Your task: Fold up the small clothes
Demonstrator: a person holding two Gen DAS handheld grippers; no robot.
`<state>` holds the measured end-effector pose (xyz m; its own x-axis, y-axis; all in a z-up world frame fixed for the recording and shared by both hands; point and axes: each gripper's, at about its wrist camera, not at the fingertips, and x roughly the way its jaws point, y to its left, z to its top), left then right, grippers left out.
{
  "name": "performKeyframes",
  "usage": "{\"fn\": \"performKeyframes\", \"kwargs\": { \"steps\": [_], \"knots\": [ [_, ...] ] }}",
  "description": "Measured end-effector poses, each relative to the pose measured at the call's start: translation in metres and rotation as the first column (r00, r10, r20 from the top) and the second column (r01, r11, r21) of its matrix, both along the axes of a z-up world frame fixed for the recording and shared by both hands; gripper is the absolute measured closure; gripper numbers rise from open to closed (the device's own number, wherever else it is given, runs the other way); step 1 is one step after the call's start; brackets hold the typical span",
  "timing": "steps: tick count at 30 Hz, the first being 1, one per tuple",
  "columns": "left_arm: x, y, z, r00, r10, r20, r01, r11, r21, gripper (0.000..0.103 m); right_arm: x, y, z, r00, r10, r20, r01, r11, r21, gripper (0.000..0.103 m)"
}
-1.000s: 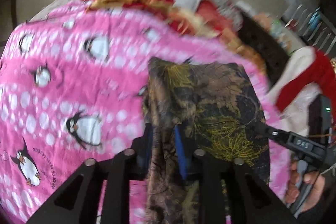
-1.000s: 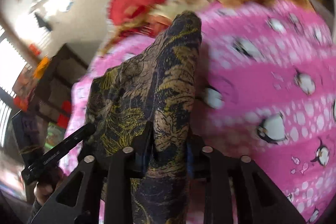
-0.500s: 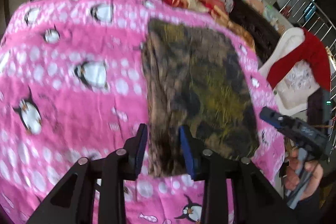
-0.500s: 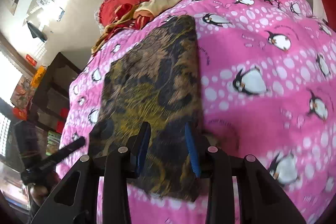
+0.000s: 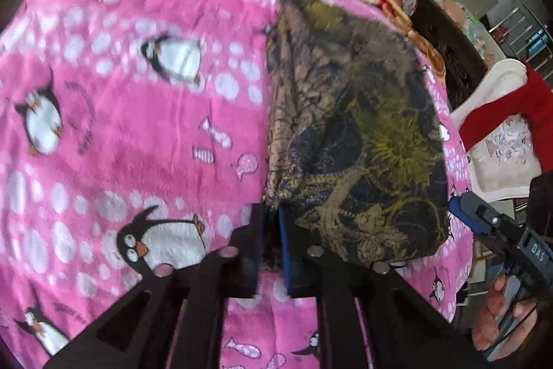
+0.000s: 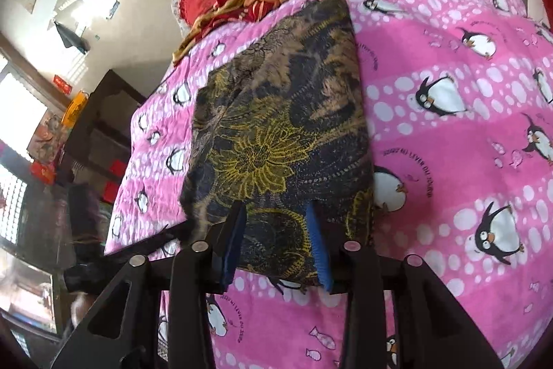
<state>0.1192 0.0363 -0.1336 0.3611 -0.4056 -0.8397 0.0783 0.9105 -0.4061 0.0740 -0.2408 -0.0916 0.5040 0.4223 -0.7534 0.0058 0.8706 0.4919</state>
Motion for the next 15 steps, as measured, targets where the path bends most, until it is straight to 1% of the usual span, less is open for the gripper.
{"fn": "performKeyframes", "kwargs": {
  "steps": [1,2,3,5,7,9,13,14,15],
  "knots": [
    [-0.001,0.0,0.008,1.0,-0.001,0.019,0.001,1.0,-0.003,0.088,0.001,0.0,0.0,1.0,0.007,0.002,-0.007,1.0,0.001,0.078],
    [-0.001,0.0,0.015,0.999,-0.015,0.036,0.015,1.0,-0.004,0.081,0.002,0.0,0.001,1.0,0.016,0.004,-0.016,1.0,-0.001,0.077],
    [-0.001,0.0,0.021,0.998,-0.023,0.054,0.023,1.0,0.001,0.078,0.004,0.0,0.001,1.0,0.018,0.004,-0.018,1.0,-0.004,0.075],
    [0.005,0.0,0.037,0.994,-0.017,0.109,0.014,1.0,0.02,0.068,0.01,-0.005,0.001,1.0,0.008,0.007,-0.008,1.0,-0.003,0.074],
    [0.016,-0.003,0.044,0.991,-0.029,0.134,0.028,1.0,0.012,0.063,0.015,-0.01,0.002,1.0,-0.003,0.01,0.003,1.0,0.006,0.073],
    [0.032,-0.007,0.044,0.989,-0.033,0.143,0.032,0.999,0.013,0.063,0.024,-0.017,0.002,1.0,-0.018,0.011,0.018,1.0,0.004,0.072],
    [0.06,-0.013,0.03,0.994,-0.026,0.109,0.027,1.0,-0.013,0.063,0.045,-0.036,0.001,0.998,-0.066,0.02,0.066,0.998,0.005,0.072],
    [0.069,-0.017,0.023,0.994,-0.025,0.105,0.025,1.0,0.003,0.063,0.052,-0.042,-0.002,0.996,-0.082,0.014,0.082,0.997,0.013,0.072],
    [0.074,-0.019,0.016,0.996,-0.02,0.088,0.018,1.0,0.022,0.065,0.06,-0.048,-0.007,0.995,-0.101,-0.002,0.101,0.995,0.027,0.072]
  ]
}}
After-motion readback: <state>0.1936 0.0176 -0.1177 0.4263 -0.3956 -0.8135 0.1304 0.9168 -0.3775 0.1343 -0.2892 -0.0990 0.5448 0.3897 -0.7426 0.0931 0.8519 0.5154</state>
